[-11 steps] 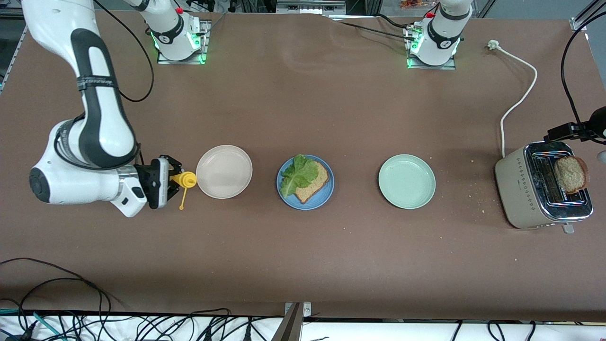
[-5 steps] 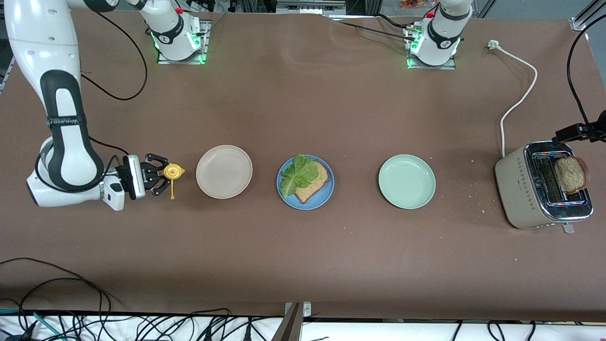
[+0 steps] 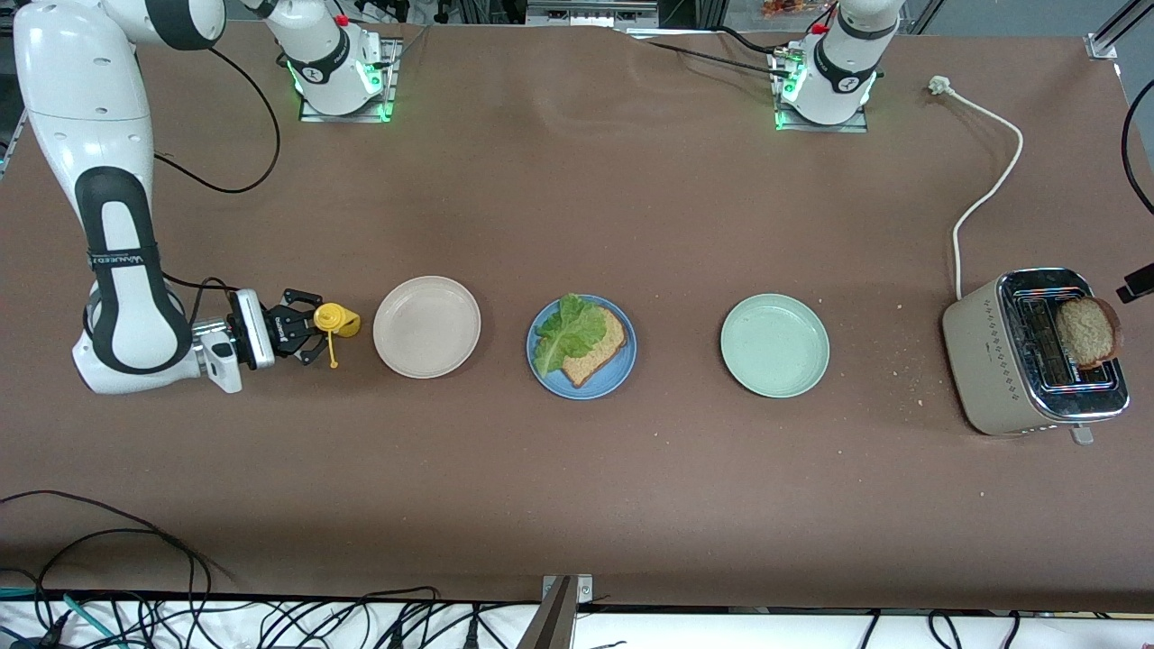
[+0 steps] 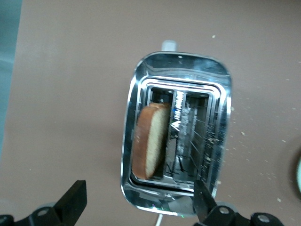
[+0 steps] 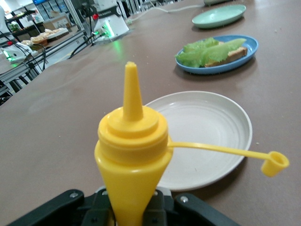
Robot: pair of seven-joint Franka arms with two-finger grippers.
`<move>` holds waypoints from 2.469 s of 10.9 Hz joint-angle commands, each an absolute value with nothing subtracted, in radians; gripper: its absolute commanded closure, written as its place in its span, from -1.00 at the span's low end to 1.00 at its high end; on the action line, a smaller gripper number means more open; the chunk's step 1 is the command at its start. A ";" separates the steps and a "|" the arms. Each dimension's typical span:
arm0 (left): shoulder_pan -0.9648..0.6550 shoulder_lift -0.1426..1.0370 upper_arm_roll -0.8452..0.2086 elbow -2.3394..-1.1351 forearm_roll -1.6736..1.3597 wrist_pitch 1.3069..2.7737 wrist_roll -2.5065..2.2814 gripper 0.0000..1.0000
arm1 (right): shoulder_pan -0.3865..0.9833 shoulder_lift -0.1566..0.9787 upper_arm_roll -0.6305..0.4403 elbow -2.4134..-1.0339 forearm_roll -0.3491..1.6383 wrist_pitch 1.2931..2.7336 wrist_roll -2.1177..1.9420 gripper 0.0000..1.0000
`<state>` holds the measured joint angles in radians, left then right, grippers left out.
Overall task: Make sandwich in blue plate with both arms
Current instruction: 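Set the mustard bottle down and open the right gripper, then withdraw the right gripper while the left gripper lifts bread from the toaster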
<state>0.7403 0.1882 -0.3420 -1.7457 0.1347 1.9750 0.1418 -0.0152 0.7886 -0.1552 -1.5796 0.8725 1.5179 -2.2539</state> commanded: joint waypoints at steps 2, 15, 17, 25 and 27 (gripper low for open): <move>0.770 0.310 -0.353 -1.718 0.178 2.031 0.149 -1.00 | -0.055 0.818 -0.140 -1.566 0.905 1.470 -2.306 0.12; 0.781 0.362 -0.364 -1.723 0.143 2.028 0.150 0.88 | -0.173 0.809 -0.204 -1.502 0.879 1.428 -2.148 -1.00; 0.781 0.353 -0.365 -1.721 0.143 2.023 0.150 1.00 | -0.173 0.754 -0.213 -1.496 0.856 1.419 -1.987 -1.00; 0.778 0.085 -0.368 -1.718 0.102 1.728 0.281 1.00 | -0.060 0.531 -0.199 -1.308 0.582 1.365 -1.099 -1.00; 0.778 0.037 -0.368 -1.721 -0.056 1.616 0.240 1.00 | -0.034 0.479 -0.202 -1.304 0.470 1.365 -0.949 -1.00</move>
